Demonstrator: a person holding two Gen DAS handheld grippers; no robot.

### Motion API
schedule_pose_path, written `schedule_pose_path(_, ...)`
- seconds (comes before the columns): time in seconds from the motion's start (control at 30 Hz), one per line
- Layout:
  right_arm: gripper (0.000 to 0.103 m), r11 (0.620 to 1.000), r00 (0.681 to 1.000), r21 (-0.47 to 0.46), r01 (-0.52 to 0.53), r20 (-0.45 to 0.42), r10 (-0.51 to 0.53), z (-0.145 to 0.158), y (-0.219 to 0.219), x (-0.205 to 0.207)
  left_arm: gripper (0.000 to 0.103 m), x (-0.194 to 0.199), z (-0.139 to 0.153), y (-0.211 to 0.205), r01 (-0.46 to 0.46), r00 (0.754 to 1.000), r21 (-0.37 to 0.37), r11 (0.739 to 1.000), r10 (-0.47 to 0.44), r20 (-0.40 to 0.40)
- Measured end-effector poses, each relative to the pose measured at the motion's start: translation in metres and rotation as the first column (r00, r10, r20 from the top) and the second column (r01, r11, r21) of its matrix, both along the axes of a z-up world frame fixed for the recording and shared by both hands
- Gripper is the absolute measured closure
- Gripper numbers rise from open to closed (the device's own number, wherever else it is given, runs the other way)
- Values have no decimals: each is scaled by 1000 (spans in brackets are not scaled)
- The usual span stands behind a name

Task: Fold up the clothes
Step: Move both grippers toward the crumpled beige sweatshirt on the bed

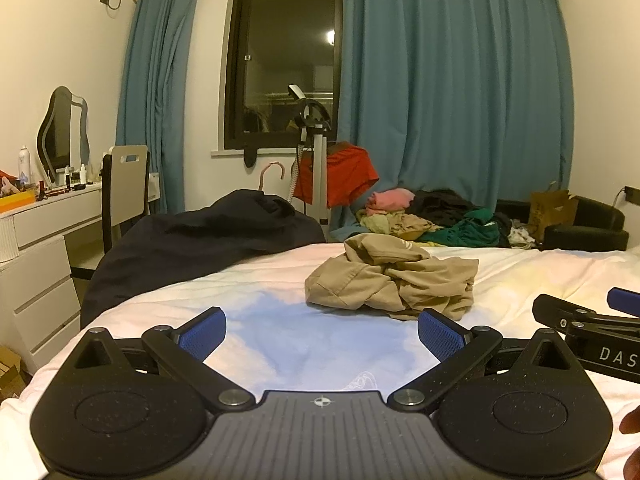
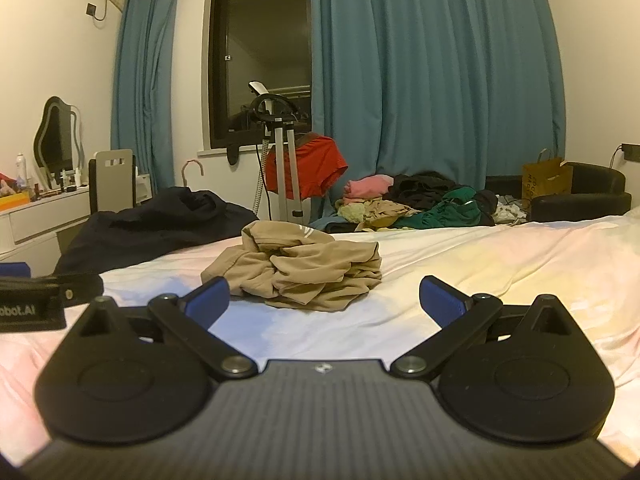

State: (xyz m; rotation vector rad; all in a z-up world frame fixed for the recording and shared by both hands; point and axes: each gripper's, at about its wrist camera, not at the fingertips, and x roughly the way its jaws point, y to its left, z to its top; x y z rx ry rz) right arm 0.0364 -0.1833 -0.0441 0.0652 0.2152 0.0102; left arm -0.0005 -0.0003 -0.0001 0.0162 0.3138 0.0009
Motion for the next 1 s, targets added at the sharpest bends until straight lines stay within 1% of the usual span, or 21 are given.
schedule_pose_path(0.23,0,1000,1000,3,0,0,0,-2,-2,9,0,0,1,-2,-1,1000,8,1000,0,6)
schedule_pose_path(0.3,0,1000,1000,6,1,1,-1,2,-5,0,0,1,0,1,-3,1000,8,1000,3,6)
schedule_pose_path(0.4,0,1000,1000,10,1,-1,-1,2,-6,1,0,6,1,1,-4,1000,2,1000,4,3)
schedule_pose_path(0.67,0,1000,1000,19,1,1,-1,2,-6,-1,0,-1,2,3,-5,1000,-11,1000,5,9)
schedule_pose_path(0.83,0,1000,1000,19,4,-3,-4,4,-5,-2,0,-2,2,6,9,1000,-37,999,-9,14)
schedule_pose_path(1.0,0,1000,1000,13,20,-16,-20,9,-5,-2,0,2,0,11,40,999,-68,997,-41,-8)
